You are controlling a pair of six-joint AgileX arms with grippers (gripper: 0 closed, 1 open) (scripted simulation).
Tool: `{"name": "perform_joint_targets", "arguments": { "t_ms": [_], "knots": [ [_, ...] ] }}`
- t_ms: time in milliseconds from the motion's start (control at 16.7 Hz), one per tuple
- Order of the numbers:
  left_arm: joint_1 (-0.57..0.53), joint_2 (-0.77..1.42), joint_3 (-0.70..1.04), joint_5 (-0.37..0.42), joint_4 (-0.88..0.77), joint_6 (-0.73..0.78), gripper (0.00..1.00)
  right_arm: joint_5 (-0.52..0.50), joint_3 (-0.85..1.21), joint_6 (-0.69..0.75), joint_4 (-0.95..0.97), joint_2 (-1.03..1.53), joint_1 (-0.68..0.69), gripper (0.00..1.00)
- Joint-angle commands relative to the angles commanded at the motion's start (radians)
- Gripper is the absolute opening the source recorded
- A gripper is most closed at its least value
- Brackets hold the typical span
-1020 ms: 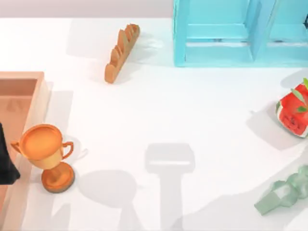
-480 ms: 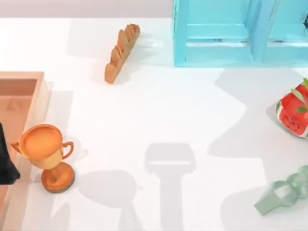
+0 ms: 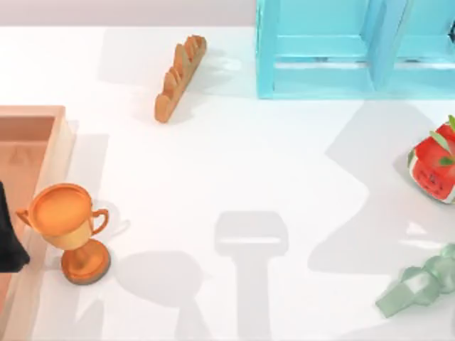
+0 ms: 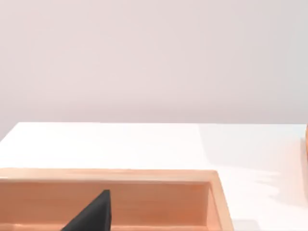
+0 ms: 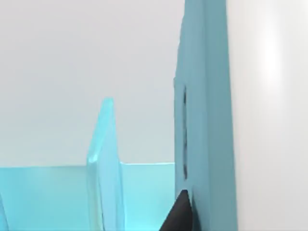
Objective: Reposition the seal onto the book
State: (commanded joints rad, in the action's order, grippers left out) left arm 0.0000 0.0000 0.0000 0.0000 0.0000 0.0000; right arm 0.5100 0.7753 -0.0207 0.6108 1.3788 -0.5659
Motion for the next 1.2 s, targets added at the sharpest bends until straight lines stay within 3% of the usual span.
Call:
{"name": "perform_joint_targets", "arguments": {
  "t_ms": [240,420,660,1020,1200],
  "knots": [
    [0.000,0.000,0.000,0.000,0.000,0.000,1.00,-0.033,0.013,0.018,-0.007,0.007,0.037,0.00],
    [0.000,0.000,0.000,0.000,0.000,0.000,1.00,-0.157,0.054,0.091,-0.037,0.020,0.164,0.00],
    [0.000,0.000,0.000,0.000,0.000,0.000,1.00,-0.449,0.131,0.263,-0.083,0.071,0.480,0.00],
    [0.000,0.000,0.000,0.000,0.000,0.000,1.00,-0.966,0.229,0.634,-0.125,0.250,1.141,0.00],
    [0.000,0.000,0.000,0.000,0.000,0.000,1.00,-1.178,0.247,0.832,-0.130,0.383,1.422,0.00]
  ]
}}
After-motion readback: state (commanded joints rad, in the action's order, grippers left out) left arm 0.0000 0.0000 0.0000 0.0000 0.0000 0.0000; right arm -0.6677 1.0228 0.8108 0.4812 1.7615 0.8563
